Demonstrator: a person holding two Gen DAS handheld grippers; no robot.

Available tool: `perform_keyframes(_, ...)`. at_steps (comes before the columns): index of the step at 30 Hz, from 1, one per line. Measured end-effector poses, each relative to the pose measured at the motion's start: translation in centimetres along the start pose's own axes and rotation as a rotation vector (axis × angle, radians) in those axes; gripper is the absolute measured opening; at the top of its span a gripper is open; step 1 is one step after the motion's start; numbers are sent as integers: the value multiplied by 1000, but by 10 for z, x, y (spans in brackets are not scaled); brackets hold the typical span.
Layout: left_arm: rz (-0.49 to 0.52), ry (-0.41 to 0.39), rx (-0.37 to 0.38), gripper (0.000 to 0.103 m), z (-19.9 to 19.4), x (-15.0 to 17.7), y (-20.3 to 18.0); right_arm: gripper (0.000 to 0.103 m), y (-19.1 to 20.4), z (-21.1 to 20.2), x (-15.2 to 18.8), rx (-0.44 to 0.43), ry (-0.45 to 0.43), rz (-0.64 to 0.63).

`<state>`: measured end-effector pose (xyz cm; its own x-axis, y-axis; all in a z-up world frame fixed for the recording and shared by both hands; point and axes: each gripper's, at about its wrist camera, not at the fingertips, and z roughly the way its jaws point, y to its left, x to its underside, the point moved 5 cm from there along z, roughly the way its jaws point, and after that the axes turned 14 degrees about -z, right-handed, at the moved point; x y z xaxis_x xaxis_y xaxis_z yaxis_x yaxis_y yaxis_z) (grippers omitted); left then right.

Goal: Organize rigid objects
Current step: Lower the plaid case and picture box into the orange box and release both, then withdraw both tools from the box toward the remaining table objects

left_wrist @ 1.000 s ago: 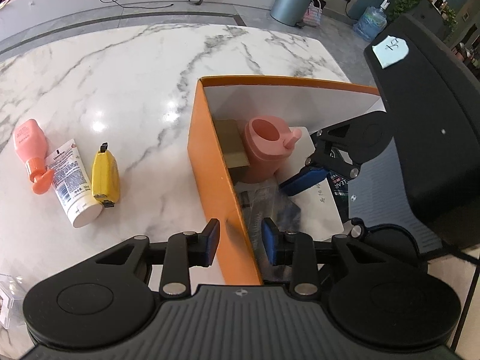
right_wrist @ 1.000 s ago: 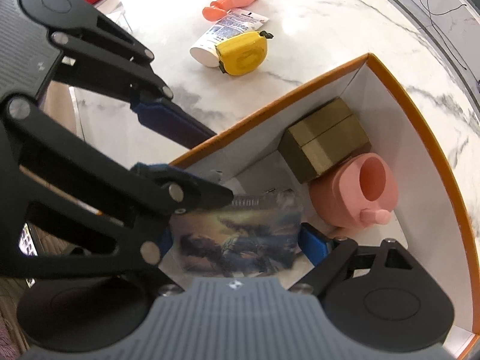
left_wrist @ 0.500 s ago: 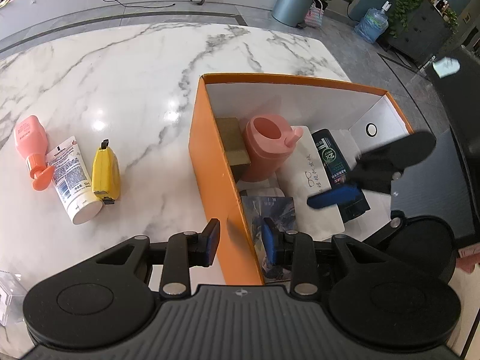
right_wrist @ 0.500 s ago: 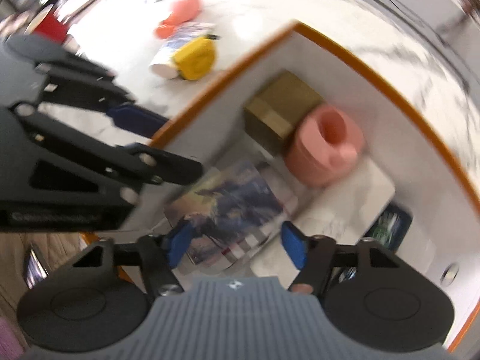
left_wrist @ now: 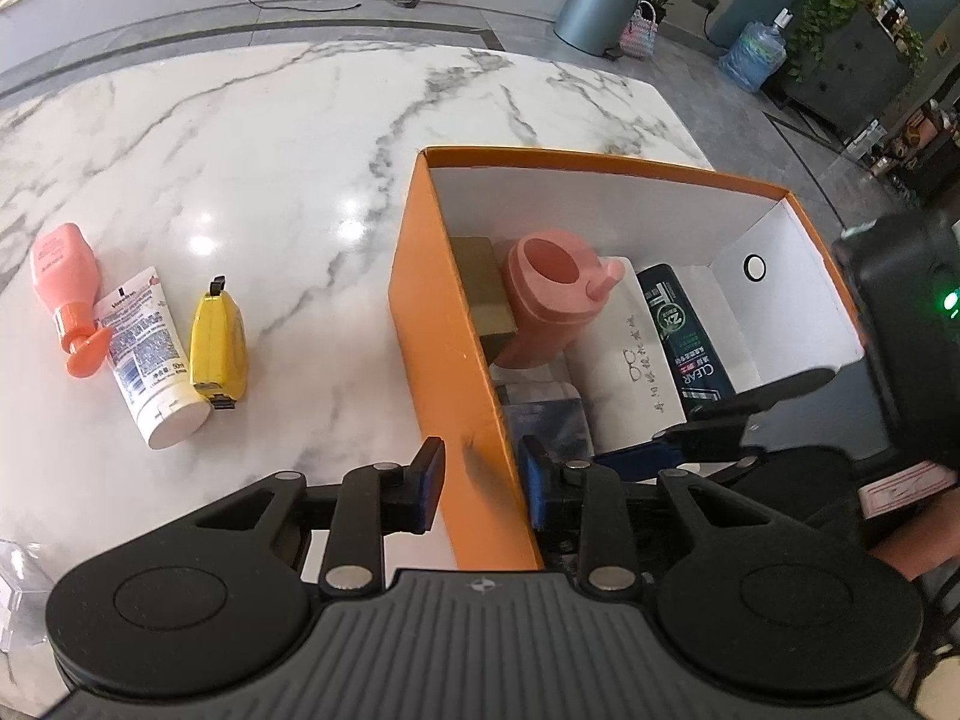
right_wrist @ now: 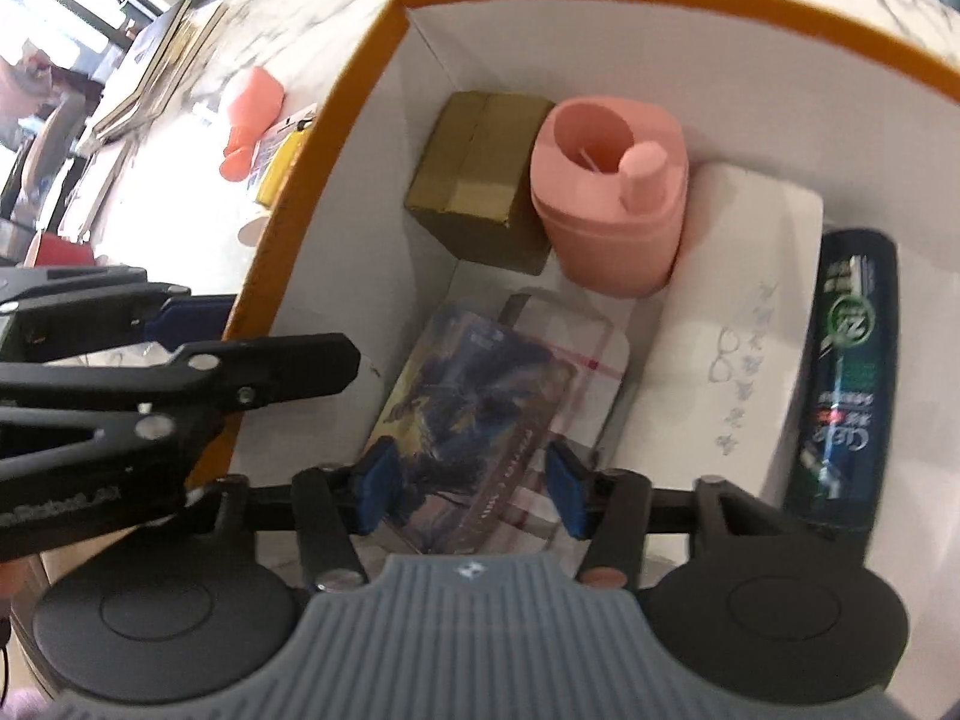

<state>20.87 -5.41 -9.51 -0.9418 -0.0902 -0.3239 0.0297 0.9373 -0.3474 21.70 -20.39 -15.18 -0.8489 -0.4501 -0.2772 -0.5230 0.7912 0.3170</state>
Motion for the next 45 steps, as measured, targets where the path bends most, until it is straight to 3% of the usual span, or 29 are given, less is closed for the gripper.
perform_keyframes(8,-19,2,22,33,-2,0,3,26,10,-13,-2,30,-50,-15)
perform_keyframes(11,-20,7,27,33,-2,1,3,25,13,-20,0,-37,-67,9)
perform_keyframes(24,-94,-30,57,32,-16,-8,10,25,12,-15,-9,6,-171,47)
perform_keyframes(27,-80,-32,55,32,-17,-7,8,25,11,-16,-7,2,-153,48)
perform_keyframes(31,-62,-41,56,32,-21,-2,6,28,16,-26,-1,32,-140,26)
perform_keyframes(36,-17,-80,57,32,-38,4,5,48,26,-48,4,154,-160,-77)
perform_keyframes(40,43,-126,43,32,-54,8,4,70,34,-65,5,245,-190,-164)
perform_keyframes(45,114,-242,-14,33,-75,12,9,75,48,-87,-2,363,-252,-232)
